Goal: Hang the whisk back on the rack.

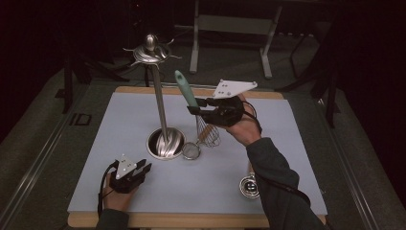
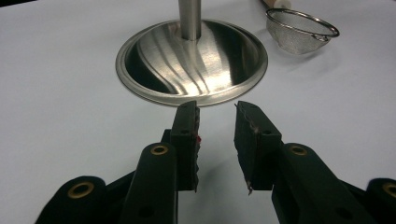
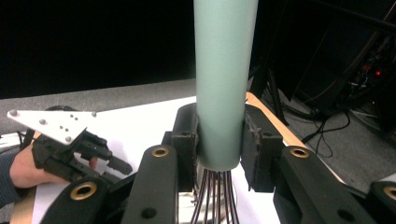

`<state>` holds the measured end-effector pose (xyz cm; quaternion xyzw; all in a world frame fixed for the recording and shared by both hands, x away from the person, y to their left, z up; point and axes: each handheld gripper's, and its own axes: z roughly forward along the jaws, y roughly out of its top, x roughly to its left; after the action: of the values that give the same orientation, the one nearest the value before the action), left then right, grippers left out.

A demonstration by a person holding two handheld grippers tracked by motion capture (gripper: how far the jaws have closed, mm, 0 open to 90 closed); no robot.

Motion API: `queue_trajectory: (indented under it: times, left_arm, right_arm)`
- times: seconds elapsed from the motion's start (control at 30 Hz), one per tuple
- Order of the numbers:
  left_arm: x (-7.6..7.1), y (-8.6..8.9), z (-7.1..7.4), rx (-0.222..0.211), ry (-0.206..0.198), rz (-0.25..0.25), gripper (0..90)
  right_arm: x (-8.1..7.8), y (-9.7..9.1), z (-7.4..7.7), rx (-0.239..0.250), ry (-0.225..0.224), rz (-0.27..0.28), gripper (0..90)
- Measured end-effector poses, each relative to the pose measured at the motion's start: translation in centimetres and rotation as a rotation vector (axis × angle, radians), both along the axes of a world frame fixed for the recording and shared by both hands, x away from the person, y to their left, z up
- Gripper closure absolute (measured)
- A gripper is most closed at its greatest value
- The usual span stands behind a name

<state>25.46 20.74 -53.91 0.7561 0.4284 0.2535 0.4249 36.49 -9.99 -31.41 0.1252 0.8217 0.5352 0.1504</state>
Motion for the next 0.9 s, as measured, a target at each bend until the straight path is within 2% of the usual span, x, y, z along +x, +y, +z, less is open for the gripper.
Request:
queue_trajectory:
  times: [0.43, 0.7, 0.9]
  left_arm:
    - [0.0, 0.0, 0.0, 0.000, 0.000, -0.002, 70.1]
    - [0.0, 0.0, 0.0, 0.000, 0.003, -0.003, 70.1]
    - [0.0, -0.1, 0.0, 0.003, 0.004, -0.005, 70.1]
  right_arm:
    - [-1.0, 1.9, 1.4, 0.028, -0.045, 0.037, 69.1]
    - [-1.2, 2.6, 1.9, 0.039, -0.048, 0.052, 69.0]
    - [-1.2, 3.2, 1.9, 0.028, -0.046, 0.050, 69.1]
